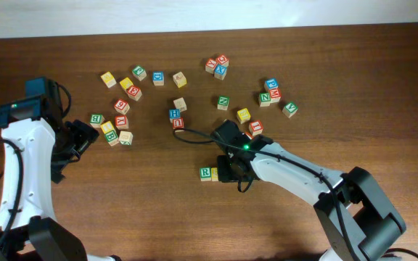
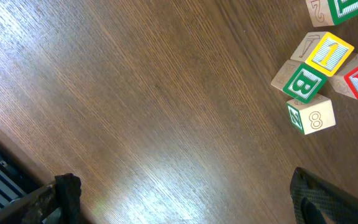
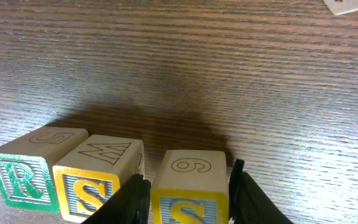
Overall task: Spell out RSS
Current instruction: 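Lower the S block right of the first S and open the gripper, then raise the right gripper away from the block row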
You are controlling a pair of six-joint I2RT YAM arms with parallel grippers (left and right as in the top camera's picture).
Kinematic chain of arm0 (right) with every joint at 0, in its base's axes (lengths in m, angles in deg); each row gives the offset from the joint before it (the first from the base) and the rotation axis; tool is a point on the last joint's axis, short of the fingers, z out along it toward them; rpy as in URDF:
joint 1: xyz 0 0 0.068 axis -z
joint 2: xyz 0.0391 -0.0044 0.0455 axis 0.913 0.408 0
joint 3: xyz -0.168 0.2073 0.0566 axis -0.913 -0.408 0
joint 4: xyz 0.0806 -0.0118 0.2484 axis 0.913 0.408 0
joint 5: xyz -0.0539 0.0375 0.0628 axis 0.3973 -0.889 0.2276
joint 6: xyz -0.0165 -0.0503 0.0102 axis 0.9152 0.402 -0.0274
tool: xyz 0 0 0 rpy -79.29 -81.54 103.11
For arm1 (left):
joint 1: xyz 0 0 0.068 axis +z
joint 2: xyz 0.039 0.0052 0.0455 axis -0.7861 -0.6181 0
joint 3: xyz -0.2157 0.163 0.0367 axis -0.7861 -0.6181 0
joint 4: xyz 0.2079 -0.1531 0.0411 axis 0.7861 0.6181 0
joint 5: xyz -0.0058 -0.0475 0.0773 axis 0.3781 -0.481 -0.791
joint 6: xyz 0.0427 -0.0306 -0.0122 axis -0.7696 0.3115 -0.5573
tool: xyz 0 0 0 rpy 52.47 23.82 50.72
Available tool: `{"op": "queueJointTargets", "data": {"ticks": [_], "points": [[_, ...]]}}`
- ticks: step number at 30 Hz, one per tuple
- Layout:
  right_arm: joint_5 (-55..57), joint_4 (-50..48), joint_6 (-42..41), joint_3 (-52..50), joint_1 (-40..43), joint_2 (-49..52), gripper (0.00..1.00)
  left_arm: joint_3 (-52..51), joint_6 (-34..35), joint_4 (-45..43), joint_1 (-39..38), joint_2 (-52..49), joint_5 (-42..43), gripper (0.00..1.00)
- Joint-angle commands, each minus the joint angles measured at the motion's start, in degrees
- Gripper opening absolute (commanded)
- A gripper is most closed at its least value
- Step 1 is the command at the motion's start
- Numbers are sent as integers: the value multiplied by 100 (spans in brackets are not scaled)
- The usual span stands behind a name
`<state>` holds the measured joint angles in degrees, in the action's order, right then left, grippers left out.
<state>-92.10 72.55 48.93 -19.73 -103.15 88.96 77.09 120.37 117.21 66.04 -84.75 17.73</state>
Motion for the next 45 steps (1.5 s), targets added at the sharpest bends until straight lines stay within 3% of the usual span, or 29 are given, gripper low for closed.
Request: {"op": "queueJointTargets", "data": {"ticks": [1, 7, 17, 23, 26, 30, 36, 39, 45], "points": [[39, -11, -28, -59, -26, 68, 33, -20, -48, -7, 20, -31, -24, 99], [31, 81, -26, 37, -24, 59, 35, -20, -48, -7, 20, -31, -24, 99], [35, 859, 140, 1043, -15, 59, 35, -20, -48, -4, 20, -31, -24, 99], [317, 2168, 151, 2153, 168, 59, 35, -20, -48, -7, 20, -31, -24, 99], [442, 2983, 664, 2769, 461, 59, 35, -20, -48, -7, 20, -31, -24, 99], [442, 3348, 1432, 2691, 811, 63, 31, -20, -48, -7, 20, -31, -24, 99], [28, 2640, 1519, 1554, 955, 68, 6, -20, -48, -7, 20, -31, -24, 99], [-476, 1722, 1316, 844, 949, 68, 4, -20, -48, -7, 20, -31, -24, 99], [-645, 1154, 914, 269, 949, 68, 4, -20, -48, -7, 20, -31, -24, 99]]}}
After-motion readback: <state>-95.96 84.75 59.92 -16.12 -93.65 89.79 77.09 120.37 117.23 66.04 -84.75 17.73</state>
